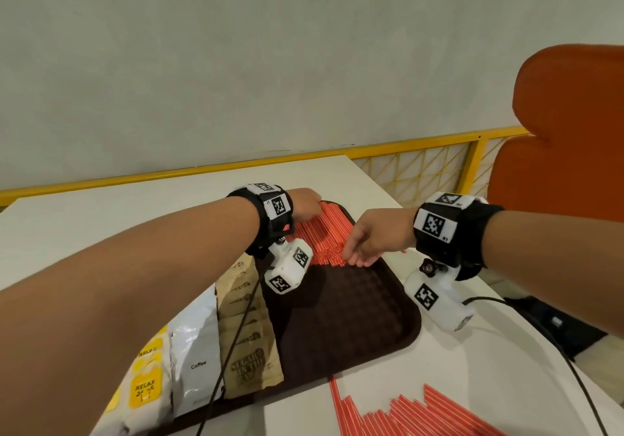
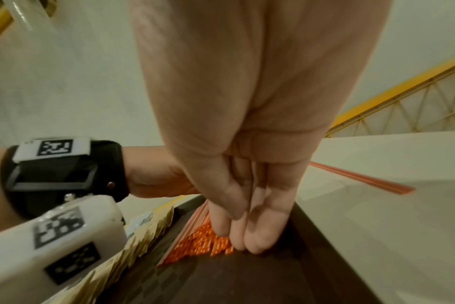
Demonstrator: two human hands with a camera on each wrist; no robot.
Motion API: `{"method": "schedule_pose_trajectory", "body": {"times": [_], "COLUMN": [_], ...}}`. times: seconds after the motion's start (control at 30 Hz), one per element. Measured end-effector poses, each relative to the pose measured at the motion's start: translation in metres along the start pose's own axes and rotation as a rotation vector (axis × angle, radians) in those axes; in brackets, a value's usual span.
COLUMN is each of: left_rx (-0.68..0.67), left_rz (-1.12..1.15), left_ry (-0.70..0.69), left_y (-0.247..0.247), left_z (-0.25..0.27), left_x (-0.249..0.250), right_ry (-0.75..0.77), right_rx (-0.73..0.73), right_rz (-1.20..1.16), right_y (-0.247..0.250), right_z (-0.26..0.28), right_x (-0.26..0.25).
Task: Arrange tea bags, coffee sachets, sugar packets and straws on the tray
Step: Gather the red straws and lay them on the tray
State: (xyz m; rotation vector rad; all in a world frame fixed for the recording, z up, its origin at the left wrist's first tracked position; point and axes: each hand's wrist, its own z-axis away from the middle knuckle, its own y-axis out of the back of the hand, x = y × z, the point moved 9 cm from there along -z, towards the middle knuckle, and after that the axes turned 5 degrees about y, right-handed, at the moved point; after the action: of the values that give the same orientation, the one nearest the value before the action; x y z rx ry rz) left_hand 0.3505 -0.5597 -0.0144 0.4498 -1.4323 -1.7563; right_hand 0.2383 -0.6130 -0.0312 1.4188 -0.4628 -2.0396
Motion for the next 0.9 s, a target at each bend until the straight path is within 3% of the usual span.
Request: {"method": "schedule_pose_trajectory", "body": {"times": [0.53,0.83,0.9], "left_rx": [-0.002,0.067,0.012], "left_rz": [0.278,0.336,0.310], "left_ry": [0.097,0.102,0.087], "left_y": [0.004,0.010,0.002], "left_z": [-0.009,-0.008,-0.009], "left_x": [-0.004,0.001,0.005], "right_ry": [-0.001,0.026,0.050], "right_rx": [-0.024,-0.091,-0.078], "right_rz": [0.018,-0.067,-0.066], "right_y": [-0.001,-0.013,-0.017], "right_z": [-0.007,-0.006,-0.008], "right_x": [-0.004,-0.003,-0.005]}}
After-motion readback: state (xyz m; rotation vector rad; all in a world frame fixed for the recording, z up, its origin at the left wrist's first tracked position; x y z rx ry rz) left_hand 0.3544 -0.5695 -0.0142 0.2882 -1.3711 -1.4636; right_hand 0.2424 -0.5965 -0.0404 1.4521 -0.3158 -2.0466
